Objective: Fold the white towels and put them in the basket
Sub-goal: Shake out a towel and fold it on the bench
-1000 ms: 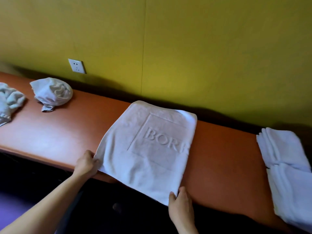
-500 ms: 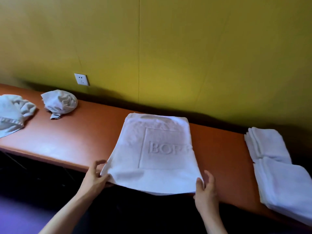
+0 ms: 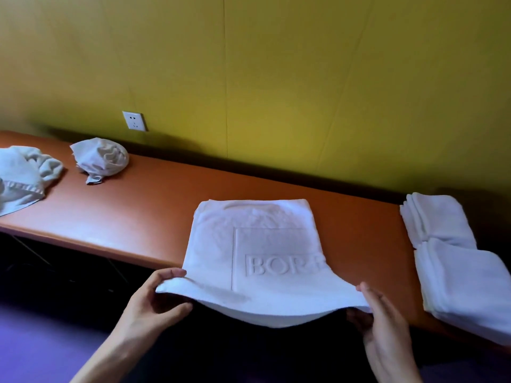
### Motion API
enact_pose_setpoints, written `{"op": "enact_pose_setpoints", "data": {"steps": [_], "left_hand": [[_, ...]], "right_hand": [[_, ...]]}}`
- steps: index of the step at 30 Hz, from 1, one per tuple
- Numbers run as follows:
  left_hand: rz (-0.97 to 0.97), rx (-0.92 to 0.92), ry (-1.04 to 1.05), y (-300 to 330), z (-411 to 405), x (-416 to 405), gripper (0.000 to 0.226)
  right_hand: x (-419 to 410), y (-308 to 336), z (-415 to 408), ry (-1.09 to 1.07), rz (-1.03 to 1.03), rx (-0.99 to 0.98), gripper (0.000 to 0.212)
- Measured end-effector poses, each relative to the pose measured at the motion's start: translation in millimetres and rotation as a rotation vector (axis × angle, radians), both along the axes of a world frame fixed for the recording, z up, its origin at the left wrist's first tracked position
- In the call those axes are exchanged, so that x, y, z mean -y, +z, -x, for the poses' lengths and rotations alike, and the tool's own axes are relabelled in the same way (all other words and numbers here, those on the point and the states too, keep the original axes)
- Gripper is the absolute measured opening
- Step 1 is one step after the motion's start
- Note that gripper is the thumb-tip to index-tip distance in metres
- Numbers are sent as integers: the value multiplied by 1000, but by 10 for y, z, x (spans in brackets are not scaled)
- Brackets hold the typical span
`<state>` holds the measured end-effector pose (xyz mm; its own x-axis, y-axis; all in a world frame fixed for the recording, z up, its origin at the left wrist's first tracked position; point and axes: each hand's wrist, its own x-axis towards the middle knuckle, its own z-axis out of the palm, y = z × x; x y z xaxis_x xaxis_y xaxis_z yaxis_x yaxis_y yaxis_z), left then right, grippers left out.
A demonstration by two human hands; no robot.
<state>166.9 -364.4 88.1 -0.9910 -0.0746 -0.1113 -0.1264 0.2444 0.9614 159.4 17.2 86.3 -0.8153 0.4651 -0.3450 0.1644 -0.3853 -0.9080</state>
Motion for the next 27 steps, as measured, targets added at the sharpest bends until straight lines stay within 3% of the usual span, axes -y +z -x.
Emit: {"op": "enact_pose_setpoints", "data": {"steps": [3,6,8,10,13,14,21,27], "left_hand": [[62,-89,83,-23,48,-76,38],[120,-109,130,-55,157,-60,31],[193,-160,167,-70,238,-7,28],[218,-175,177,-85,357,31,26],[119,-177,140,-141,621,32,5],[97,-178,160,-168,735,22,4],[29,-81,366,-468,1680,-37,21],[286,-75,435,-682,2440,-23,24]], "right_hand": [[-13,59,0,56,186,5,18],[-78,16,47,74,199,-41,32],[-108,4,111,132,46,-60,26],[-182,-83,253,140,-231,-67,15],[-252,-166,614,124,-614,-126,5],[-260,-187,760,114,-696,-135,12],[-113,-449,2028,98,-897,-255,29],[-36,-814,2874,80,-949,-248,19]]}}
